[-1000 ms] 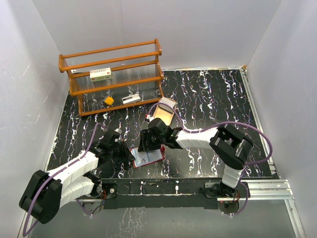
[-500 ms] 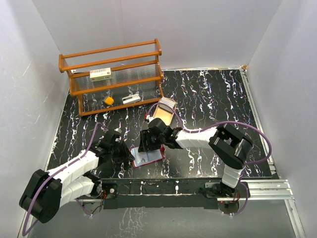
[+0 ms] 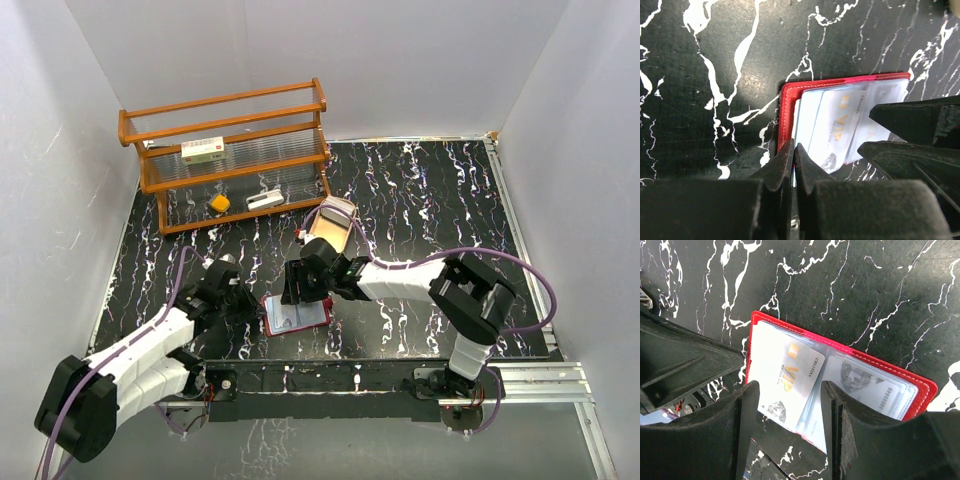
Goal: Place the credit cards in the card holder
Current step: Insert the credit card into the card holder.
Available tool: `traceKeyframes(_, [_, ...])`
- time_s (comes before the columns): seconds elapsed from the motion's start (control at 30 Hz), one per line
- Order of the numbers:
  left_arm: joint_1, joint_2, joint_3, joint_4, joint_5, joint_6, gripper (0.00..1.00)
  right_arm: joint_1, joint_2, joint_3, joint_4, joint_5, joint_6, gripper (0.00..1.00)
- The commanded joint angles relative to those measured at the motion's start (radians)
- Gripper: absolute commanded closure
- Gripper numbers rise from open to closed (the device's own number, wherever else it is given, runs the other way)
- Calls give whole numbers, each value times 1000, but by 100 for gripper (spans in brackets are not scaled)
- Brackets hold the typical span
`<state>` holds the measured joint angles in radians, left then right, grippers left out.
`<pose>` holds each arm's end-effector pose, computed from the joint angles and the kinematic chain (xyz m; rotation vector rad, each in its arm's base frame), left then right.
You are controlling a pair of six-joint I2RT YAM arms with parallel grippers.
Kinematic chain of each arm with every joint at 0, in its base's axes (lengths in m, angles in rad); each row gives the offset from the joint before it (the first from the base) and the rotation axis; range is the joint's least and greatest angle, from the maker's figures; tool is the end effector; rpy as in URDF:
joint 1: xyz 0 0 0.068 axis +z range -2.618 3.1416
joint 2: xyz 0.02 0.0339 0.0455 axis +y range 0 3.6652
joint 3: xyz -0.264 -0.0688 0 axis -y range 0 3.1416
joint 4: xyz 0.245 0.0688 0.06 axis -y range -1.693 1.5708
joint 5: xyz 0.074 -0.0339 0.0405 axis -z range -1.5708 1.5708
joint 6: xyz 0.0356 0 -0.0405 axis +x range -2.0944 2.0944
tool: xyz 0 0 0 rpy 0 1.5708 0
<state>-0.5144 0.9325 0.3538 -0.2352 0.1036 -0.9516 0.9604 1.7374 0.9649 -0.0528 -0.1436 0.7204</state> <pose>0.1512 -0.0897 0.1622 -0.4991 2.4881 -0.7727 0.1994 0.2940 0.1656 -0.3849 2.5796 0.8845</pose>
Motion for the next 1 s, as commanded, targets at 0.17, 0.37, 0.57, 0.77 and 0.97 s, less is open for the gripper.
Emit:
traceKeyframes(0.17, [5, 103, -18, 135, 2, -19, 100, 4, 71, 43, 100, -51, 21, 49])
traceKeyframes(0.37, [5, 123, -4, 143, 0, -11, 100, 4, 53, 38, 150, -78, -10, 50])
traceKeyframes(0.57, [6, 130, -4, 149, -2, -4, 100, 5, 56, 51, 148, -103, -46, 58])
traceKeyframes(0.77, [5, 128, -13, 145, -7, 11, 100, 2, 10, 0, 157, -69, -31, 72])
traceKeyframes(0.97, [6, 147, -4, 141, 0, 34, 100, -10, -45, -53, 195, -81, -18, 88])
